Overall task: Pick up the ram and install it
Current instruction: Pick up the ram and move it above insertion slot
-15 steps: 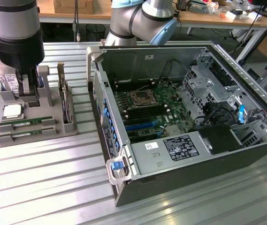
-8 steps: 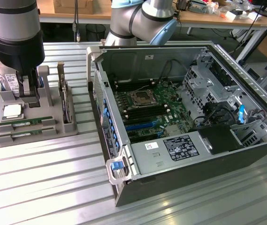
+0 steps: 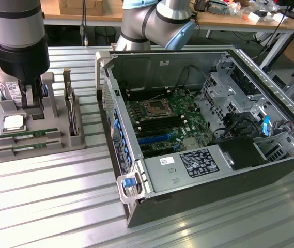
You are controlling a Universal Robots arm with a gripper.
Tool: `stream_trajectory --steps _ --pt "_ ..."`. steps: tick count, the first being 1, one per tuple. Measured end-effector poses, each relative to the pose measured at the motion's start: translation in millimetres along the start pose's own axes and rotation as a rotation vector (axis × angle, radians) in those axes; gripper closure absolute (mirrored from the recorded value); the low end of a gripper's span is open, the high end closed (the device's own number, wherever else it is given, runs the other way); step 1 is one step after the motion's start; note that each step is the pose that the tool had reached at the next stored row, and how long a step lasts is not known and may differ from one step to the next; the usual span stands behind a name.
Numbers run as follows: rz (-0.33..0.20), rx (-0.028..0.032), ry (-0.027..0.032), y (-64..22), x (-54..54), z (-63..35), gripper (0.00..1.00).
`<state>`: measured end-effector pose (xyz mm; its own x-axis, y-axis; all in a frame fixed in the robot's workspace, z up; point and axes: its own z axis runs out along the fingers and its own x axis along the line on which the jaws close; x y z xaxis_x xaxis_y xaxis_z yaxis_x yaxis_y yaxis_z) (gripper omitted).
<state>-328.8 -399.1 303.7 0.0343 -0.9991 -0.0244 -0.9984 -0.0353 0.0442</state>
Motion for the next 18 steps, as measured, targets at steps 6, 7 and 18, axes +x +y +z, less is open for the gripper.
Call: stream_trajectory --steps 6,7,18 --pt "0.000 0.0000 0.0000 -0.1 0.1 2.0 0.70" --pt "0.000 0.0000 0.0000 -0.1 0.1 2.4 0.70" --pt "0.000 0.0000 0.0000 -0.3 0.1 5.6 0.70"
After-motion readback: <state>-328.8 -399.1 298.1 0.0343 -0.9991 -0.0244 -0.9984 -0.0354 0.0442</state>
